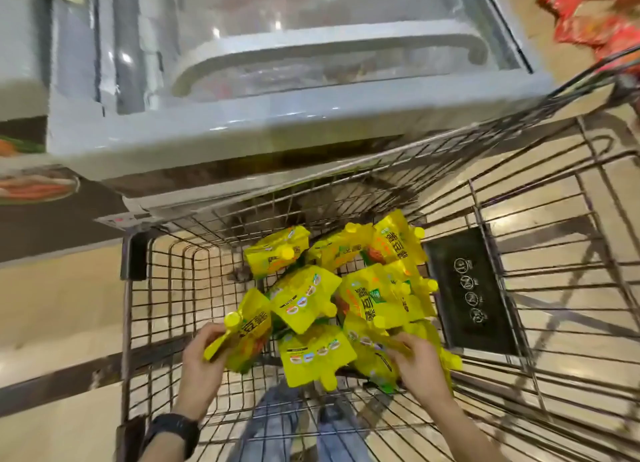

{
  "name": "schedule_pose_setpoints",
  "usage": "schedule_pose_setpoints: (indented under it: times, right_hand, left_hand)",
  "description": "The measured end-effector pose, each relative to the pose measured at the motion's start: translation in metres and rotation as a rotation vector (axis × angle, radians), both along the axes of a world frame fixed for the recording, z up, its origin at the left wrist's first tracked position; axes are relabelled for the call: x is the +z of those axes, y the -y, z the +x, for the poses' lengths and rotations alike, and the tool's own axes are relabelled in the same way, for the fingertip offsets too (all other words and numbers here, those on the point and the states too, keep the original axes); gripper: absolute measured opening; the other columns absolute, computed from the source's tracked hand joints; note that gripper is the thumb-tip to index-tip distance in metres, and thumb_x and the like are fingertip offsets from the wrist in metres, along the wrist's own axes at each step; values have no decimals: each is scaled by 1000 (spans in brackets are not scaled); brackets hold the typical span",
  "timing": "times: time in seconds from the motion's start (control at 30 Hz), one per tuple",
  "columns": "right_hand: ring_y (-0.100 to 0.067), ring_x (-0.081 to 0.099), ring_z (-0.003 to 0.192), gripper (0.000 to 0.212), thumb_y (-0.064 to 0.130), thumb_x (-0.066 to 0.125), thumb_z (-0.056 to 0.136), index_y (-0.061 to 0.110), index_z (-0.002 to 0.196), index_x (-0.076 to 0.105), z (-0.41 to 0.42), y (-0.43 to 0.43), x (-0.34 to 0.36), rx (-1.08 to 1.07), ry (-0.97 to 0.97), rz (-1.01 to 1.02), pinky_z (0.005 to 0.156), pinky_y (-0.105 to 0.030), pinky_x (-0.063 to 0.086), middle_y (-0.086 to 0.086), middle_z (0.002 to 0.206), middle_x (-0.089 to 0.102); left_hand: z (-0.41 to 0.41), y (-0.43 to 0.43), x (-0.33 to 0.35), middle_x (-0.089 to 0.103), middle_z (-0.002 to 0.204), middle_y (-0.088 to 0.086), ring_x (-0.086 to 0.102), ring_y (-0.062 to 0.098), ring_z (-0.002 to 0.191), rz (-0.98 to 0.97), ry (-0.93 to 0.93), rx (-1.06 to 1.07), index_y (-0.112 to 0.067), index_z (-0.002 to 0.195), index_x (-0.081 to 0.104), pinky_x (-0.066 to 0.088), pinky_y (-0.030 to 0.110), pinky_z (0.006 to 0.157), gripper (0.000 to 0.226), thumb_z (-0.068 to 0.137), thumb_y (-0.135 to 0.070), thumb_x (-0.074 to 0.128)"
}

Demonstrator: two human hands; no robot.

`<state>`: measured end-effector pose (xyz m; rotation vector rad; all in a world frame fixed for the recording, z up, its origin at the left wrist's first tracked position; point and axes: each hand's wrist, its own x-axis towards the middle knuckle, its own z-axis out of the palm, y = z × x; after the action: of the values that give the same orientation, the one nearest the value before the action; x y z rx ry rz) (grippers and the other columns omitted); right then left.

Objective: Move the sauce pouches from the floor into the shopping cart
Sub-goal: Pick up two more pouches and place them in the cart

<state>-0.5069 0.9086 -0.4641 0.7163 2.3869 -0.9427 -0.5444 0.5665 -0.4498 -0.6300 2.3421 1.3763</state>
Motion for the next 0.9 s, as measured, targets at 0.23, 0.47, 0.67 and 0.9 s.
schedule_pose_setpoints:
  times: [0.23, 0.47, 0.67, 0.9]
  right_hand:
    - [-27, 67, 97, 17, 37, 66, 76, 24, 87, 68, 4, -15, -1, 339, 278, 114, 73, -32, 49, -3, 94, 73]
    - [-25, 64, 105, 35, 37, 64, 76, 24, 109, 66, -2, -31, 8, 544, 307, 5, 74, -27, 43, -4, 110, 71]
    - [-22, 63, 104, 53, 46, 67, 71, 24, 118, 58, -24, -30, 49, 644, 257, 68, 77, -30, 47, 2, 114, 67]
    - [-27, 55, 122, 61, 29, 64, 83, 20, 139, 44, -66, 39, 135, 646, -120, 89, 95, -35, 47, -6, 139, 49]
  left_hand:
    - [-6, -16, 13, 73, 95, -18, 65, -2, 93, -41, 116, -113, -49, 91, 68, 48, 23, 79, 36, 57, -50, 77]
    - [20, -32, 32, 75, 107, -1, 69, 22, 97, -358, 144, -157, -37, 116, 66, 52, 31, 79, 38, 84, -19, 76]
    - [39, -50, 65, 73, 116, 3, 69, 28, 104, -408, 112, -170, -29, 128, 61, 55, 37, 83, 44, 86, -40, 71]
    - [59, -18, 141, 63, 134, -1, 62, 23, 117, -587, 7, -94, -32, 141, 47, 52, 34, 92, 55, 91, -49, 62]
